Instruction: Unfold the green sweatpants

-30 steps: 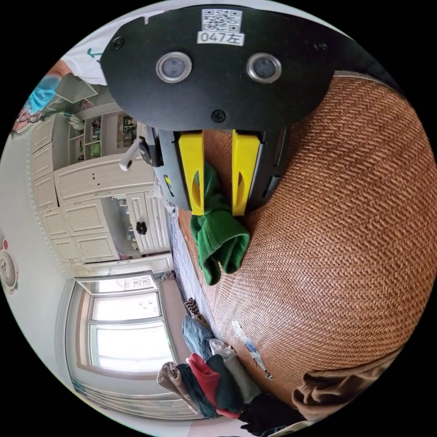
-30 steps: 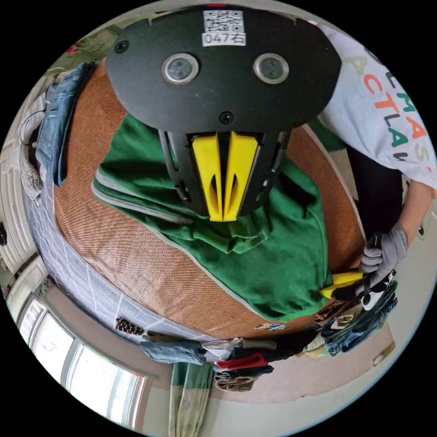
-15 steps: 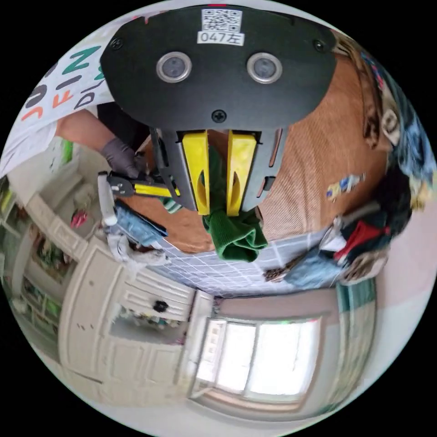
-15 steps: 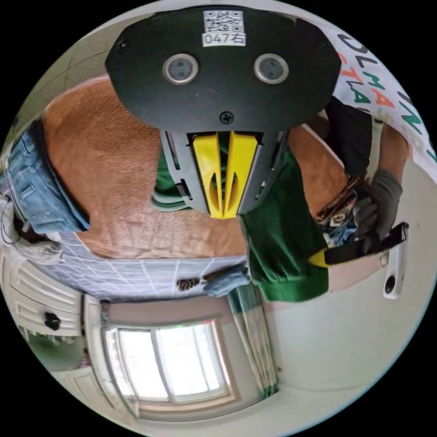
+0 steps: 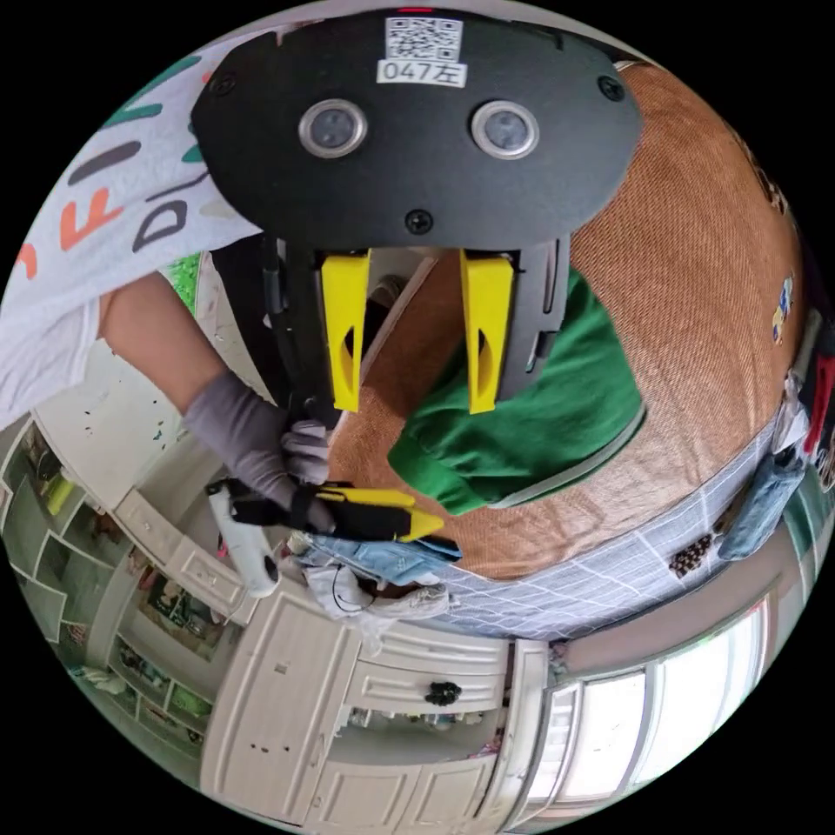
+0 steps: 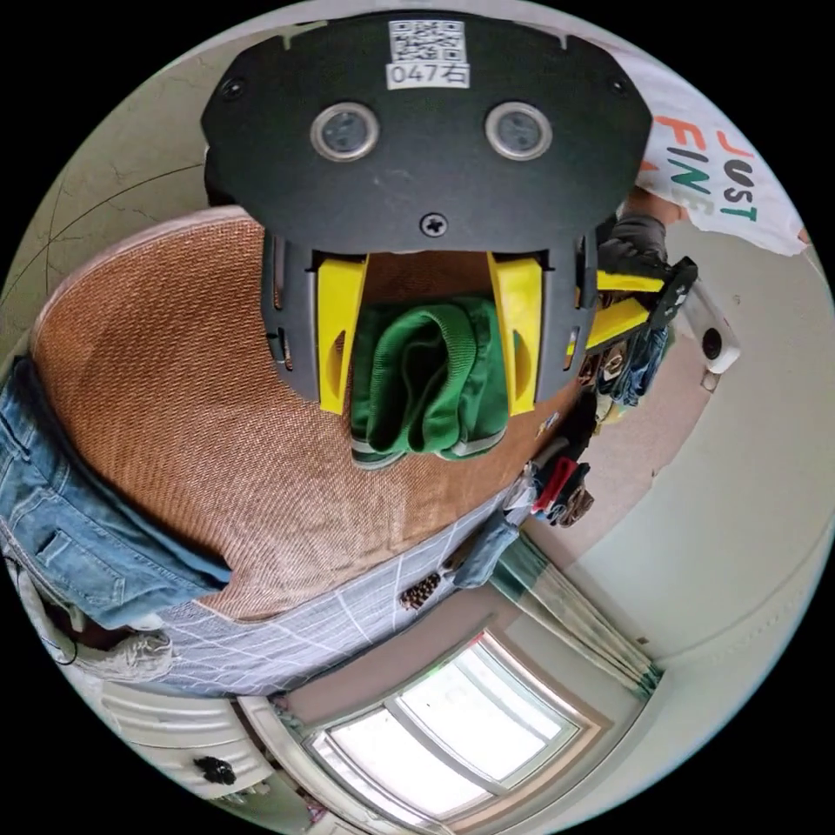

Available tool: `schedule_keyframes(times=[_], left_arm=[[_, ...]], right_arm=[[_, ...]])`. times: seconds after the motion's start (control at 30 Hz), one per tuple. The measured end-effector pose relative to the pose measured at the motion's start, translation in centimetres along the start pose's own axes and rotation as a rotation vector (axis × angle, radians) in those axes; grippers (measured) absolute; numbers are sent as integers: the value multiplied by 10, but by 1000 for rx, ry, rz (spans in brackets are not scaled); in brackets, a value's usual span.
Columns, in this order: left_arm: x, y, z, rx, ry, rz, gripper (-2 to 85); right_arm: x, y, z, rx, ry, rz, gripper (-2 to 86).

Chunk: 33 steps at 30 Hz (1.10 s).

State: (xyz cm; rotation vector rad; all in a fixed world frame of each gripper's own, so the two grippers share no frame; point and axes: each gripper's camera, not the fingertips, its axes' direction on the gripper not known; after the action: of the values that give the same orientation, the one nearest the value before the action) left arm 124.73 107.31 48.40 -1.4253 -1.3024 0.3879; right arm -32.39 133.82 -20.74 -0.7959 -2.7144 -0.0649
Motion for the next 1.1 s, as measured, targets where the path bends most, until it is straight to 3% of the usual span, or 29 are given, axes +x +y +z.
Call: schedule_keyframes(times=[0.13,0.23,0.33,0.5,0.8,1.03,1.1], left_arm=[[-96,44,-66,61,-58,-142,145],[-173,86,-87,76,-49,-275,137],[-243,129,-90,102,57,-406,135],[-303,174,-83,119,124,-479,119],[-351,210,-28,-10,113,-500,91],[-375,240,-27,-3,70,-532,19],[-376,246,-28,-7,55,-534,2]], right_arm=[[39,-4,56,-232,-67,13,157],[67,1,53,-237,-90,20,80],[109,12,41,-205,-315,111,47],[153,20,-25,-5,-490,187,32],[224,-100,-165,306,-266,143,34],[298,-195,-172,658,-285,254,59],[338,-207,-141,685,-207,341,125]])
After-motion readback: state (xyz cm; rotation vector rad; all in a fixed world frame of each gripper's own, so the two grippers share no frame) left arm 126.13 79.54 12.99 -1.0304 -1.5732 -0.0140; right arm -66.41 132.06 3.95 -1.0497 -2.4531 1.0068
